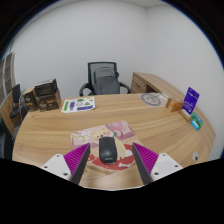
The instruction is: Arrange mouse
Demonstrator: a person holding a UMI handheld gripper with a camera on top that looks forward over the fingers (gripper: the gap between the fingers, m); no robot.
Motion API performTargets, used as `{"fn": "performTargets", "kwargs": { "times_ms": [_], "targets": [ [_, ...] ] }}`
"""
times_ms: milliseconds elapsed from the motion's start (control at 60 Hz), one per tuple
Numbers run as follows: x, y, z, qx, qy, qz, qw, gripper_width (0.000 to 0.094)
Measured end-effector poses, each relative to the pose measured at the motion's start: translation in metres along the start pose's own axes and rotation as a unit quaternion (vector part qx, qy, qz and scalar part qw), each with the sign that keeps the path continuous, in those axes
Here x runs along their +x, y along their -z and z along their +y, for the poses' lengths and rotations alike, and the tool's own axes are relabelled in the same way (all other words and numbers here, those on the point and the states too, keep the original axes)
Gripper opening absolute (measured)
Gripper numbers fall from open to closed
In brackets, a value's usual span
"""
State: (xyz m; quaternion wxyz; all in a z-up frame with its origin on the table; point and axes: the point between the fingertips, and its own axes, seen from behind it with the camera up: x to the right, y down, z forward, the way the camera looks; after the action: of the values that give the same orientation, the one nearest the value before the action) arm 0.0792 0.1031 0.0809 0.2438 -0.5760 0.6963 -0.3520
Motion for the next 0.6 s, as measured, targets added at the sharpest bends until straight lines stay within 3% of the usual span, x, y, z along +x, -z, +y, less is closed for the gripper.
{"fn": "performTargets", "kwargs": {
  "times_ms": [283, 600],
  "targets": [
    [0.006, 0.192, 0.027, 0.0, 0.02, -0.021, 1.0, 0.0868],
    [0.029, 0.322, 0.096, -0.038, 0.019, -0.031, 0.999, 0.0869]
  ]
}}
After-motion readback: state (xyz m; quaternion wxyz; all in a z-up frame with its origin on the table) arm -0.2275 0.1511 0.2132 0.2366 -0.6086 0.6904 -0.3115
